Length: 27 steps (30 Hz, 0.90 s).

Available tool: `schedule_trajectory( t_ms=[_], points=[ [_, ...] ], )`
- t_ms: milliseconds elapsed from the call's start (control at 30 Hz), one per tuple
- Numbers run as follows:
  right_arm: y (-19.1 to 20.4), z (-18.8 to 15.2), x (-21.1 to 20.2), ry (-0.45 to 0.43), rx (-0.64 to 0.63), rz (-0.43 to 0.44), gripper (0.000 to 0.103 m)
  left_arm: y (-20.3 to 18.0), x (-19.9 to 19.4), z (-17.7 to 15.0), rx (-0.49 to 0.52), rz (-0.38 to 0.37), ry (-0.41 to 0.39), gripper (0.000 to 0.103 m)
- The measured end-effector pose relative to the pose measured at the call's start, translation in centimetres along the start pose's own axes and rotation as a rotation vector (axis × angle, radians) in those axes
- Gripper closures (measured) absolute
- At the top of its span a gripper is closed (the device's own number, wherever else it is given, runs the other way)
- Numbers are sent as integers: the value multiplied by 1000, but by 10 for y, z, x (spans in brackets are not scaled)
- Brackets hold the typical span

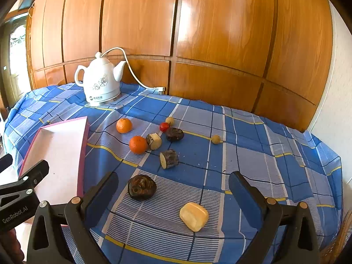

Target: Organize fruits

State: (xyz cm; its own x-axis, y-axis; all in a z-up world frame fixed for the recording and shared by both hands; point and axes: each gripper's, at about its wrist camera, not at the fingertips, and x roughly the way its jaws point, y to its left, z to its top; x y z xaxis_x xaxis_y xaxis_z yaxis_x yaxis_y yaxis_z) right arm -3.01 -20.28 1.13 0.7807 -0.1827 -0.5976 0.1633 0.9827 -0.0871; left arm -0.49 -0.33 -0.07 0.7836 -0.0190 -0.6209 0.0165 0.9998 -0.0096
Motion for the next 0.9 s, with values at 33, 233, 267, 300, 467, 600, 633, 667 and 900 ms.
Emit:
schedule_trajectory(
  t_ms=[33,233,267,300,467,600,633,667,900],
  points=[
    [0,0,0,-2,-2,-1,1,0,0,0,0,0,0,0],
    [0,0,0,-5,-4,-1,1,-1,-1,1,2,-2,2,0],
    [1,0,0,-4,-3,-1,1,-2,0,2,4,-3,3,0],
    [1,0,0,-4,-3,-1,1,-3,0,1,5,-4,4,0],
    [-1,0,1,1,-1,1,1,-4,1,1,11,-11,14,0],
    [-3,-2,4,9,1,2,1,-6,4,1,15,-18,20,0],
    [-3,-2,5,13,4,3,1,-6,4,2,16,-20,22,0],
    [-4,-2,6,17,8,5,1,-6,5,1,17,-22,24,0],
    [-8,-4,8,26,15,15,1,-8,5,0,27,-43,29,0]
  ],
)
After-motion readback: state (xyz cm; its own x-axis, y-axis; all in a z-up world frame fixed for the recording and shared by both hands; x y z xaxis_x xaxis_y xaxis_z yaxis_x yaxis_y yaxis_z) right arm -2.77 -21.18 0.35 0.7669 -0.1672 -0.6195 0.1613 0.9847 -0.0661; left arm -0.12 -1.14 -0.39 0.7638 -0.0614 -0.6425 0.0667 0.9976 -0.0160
